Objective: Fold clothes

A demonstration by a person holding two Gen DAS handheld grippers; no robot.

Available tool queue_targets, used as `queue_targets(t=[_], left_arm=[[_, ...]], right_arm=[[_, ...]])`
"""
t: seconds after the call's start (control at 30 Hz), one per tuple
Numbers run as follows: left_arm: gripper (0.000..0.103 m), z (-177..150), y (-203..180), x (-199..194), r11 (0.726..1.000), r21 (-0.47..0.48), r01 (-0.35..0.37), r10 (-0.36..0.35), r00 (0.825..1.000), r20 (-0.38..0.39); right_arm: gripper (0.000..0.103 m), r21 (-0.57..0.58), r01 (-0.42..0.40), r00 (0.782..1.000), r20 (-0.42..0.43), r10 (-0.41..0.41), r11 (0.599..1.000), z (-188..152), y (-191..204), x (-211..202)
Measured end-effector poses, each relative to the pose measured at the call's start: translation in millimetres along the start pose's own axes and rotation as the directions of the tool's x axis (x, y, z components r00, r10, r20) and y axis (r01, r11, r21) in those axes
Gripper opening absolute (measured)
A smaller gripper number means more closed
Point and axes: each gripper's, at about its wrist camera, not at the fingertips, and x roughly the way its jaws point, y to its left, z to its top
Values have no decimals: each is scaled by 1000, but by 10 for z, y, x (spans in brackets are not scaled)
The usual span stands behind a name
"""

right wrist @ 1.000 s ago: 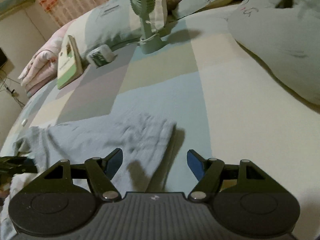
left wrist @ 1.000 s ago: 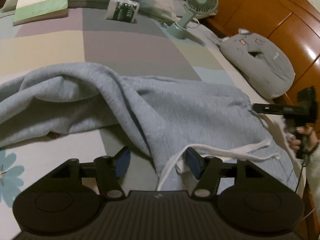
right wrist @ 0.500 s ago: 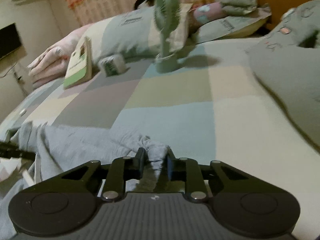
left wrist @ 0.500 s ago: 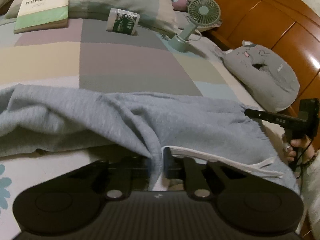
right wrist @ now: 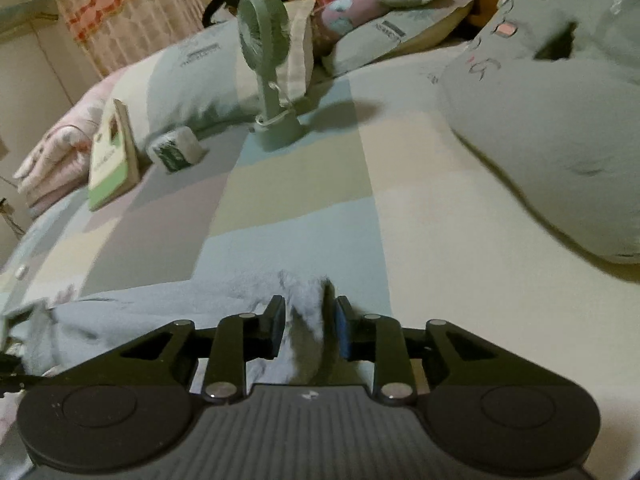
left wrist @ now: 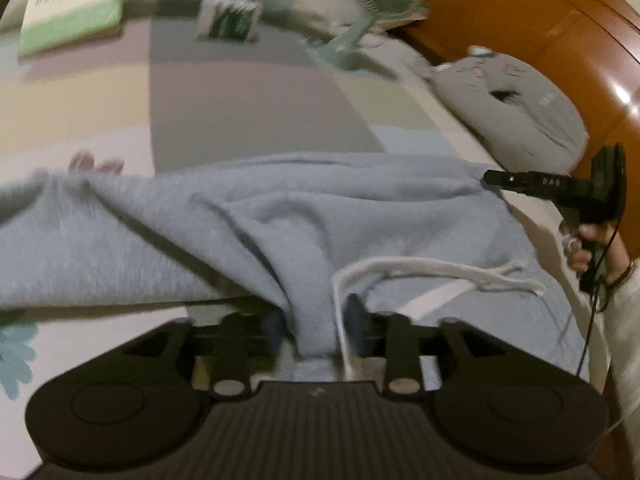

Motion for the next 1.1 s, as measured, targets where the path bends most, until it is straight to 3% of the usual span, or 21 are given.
queue_targets(t=[0.07, 0.13, 0.27, 0.5, 0.57, 0.7, 0.93, 1.1], left_arm=[[57, -29, -89, -111, 999, 39, -15, 15, 1000, 10], [59, -102, -216, -242, 995, 90, -45, 43, 999, 18], [64, -344, -501, -538, 977, 197, -84, 77, 996, 41], [75, -1014, -1003, -1032, 910, 378, -170, 147, 985, 89], [75, -1192, -1051, -1114, 910, 375, -175, 157, 984, 79], [76, -1503, -1016, -1234, 936, 312, -163, 156, 987, 48], [77, -1938, -862, -1293, 947, 246, -205, 223, 974, -49], [80, -2139, -823, -1503, 950, 231, -209, 225, 973, -46]], right_arm=[[37, 5, -9, 1000, -1, 9, 1000, -63, 24, -258], [43, -3, -2, 1000, -13, 2, 1000, -207, 87, -528], [46, -12, 18, 999, -40, -18, 1000, -658, 240, -1045], [56, 81, -13, 999, -30, 16, 997, -1603, 510, -1679], [56, 90, -17, 999, -33, 20, 996, -1831, 634, -1764], [59, 91, -41, 998, -34, 44, 995, -2135, 938, -1832], [72, -12, -47, 997, -56, 46, 999, -2254, 1705, -1740], [82, -127, 9, 998, -61, -17, 992, -2308, 2268, -1594]])
